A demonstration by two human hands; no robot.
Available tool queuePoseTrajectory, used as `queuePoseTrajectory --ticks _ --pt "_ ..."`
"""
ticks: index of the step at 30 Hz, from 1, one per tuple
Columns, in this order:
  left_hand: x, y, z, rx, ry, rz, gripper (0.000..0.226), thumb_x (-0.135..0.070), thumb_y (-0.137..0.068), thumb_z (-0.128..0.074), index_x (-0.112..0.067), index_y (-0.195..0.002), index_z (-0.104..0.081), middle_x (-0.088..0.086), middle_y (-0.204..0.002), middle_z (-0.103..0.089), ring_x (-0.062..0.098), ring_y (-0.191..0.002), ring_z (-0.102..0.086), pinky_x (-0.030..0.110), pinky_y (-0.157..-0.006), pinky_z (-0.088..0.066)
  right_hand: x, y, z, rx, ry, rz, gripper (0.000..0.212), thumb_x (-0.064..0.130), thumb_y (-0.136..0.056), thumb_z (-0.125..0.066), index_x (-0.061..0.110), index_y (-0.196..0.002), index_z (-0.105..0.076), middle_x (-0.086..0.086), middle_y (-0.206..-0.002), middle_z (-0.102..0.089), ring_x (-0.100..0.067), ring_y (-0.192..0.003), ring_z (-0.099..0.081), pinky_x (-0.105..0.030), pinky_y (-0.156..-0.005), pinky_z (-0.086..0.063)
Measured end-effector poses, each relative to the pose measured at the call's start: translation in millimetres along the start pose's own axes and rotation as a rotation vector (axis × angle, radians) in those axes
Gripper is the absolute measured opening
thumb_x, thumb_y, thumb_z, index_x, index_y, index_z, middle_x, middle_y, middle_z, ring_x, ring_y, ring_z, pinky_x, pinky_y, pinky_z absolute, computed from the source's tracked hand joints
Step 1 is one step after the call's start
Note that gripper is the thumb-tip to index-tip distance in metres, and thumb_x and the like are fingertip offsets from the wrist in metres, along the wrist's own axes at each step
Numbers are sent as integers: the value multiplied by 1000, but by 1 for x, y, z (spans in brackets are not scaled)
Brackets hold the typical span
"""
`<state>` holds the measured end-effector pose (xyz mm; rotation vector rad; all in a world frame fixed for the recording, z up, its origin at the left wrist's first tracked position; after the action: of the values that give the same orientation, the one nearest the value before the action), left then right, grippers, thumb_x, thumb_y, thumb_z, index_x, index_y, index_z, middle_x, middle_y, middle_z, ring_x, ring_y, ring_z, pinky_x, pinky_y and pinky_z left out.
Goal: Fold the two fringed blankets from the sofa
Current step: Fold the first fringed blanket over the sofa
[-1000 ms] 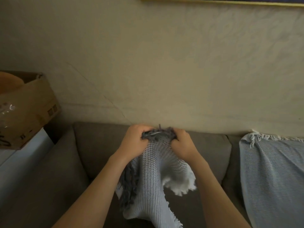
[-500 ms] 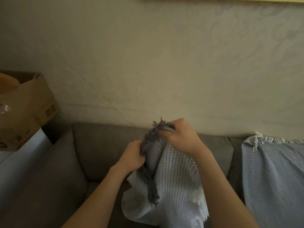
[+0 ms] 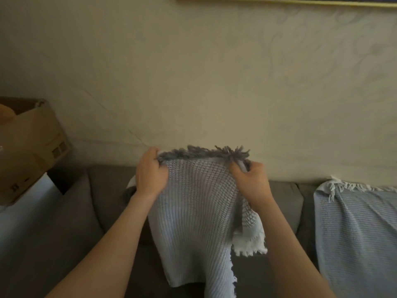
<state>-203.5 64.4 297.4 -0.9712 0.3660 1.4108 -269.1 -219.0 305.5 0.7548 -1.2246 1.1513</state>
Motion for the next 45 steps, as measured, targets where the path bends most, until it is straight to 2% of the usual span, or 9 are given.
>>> queuePoseTrajectory --ticks 5,8,14,18,24,30,35,41,45 --pt "-51 -15 13 -30 -389 -372 39 -2 -79 -73 -11 -113 -57 12 -110 -57 36 -104 -55 46 -87 -41 -30 5 -23 471 628 -121 102 75 -48 -94 21 -124 -53 6 -104 -65 -14 -87 -67 -28 -67 -56" --pt "-76 -11 27 -169 -502 -482 49 6 -72 -74 -12 -115 -59 9 -105 -53 31 -99 -50 37 -82 -29 -43 5 -33 618 974 -136 56 42 -75 -83 16 -113 -51 -5 -116 -65 -24 -96 -65 -43 -76 -59" --pt "-97 2 69 -475 -502 -500 37 1 -77 -61 -14 -111 -60 10 -102 -50 30 -96 -43 40 -84 -25 12 -19 -30 139 1255 159 22 11 -91 -58 11 -112 -65 -15 -112 -68 -37 -115 -62 -45 -102 -43" --pt "-77 4 84 -396 -447 -497 50 -45 -73 -70 -13 -109 -57 11 -101 -47 27 -96 -40 37 -83 -20 23 -7 -29 -154 970 224 11 1 -86 -59 1 -94 -67 -20 -96 -68 -41 -88 -67 -45 -81 -53" --pt "-22 6 78 -157 -620 -373 89 -74 -55 -89 -18 -112 -50 12 -108 -43 30 -99 -40 39 -79 -19 -7 43 -63 783 611 -252 60 56 -73 -90 24 -118 -66 5 -114 -75 -26 -104 -73 -37 -82 -62" --pt "-16 26 81 -278 -747 -182 65 -6 -65 -93 -22 -105 -45 8 -105 -41 28 -98 -34 42 -82 -29 27 31 -41 -27 1119 131 15 7 -91 -63 7 -105 -69 -17 -108 -71 -40 -98 -70 -39 -72 -47" --pt "-39 39 95 -336 -555 -302 48 -53 -73 -61 -17 -102 -49 11 -103 -44 31 -99 -41 39 -80 -19 1 55 -66 709 926 -13 65 42 -72 -93 16 -124 -64 2 -115 -71 -21 -102 -70 -36 -85 -57" --pt "-39 49 103 -336 -522 -295 73 -81 -67 -66 -18 -99 -49 5 -100 -38 28 -99 -41 34 -78 -11 9 47 -26 93 365 17 47 40 -66 -99 5 -80 -70 1 -74 -73 -18 -64 -70 -43 -51 -56" --pt "-33 54 108 -318 -479 -225 45 -52 -77 -76 -19 -95 -53 3 -97 -38 30 -102 -43 39 -81 -18 21 62 -23 124 315 42 52 48 -60 -100 18 -93 -73 5 -85 -78 -12 -73 -76 -36 -63 -65"
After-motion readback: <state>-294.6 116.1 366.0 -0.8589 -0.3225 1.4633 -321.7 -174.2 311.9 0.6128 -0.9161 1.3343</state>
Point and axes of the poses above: each hand's wrist, its own y-axis away from the middle knuckle, its own z-axis out of the back of the hand, x = y × z, the point moved 6 cm from there along -y, towards the middle knuckle
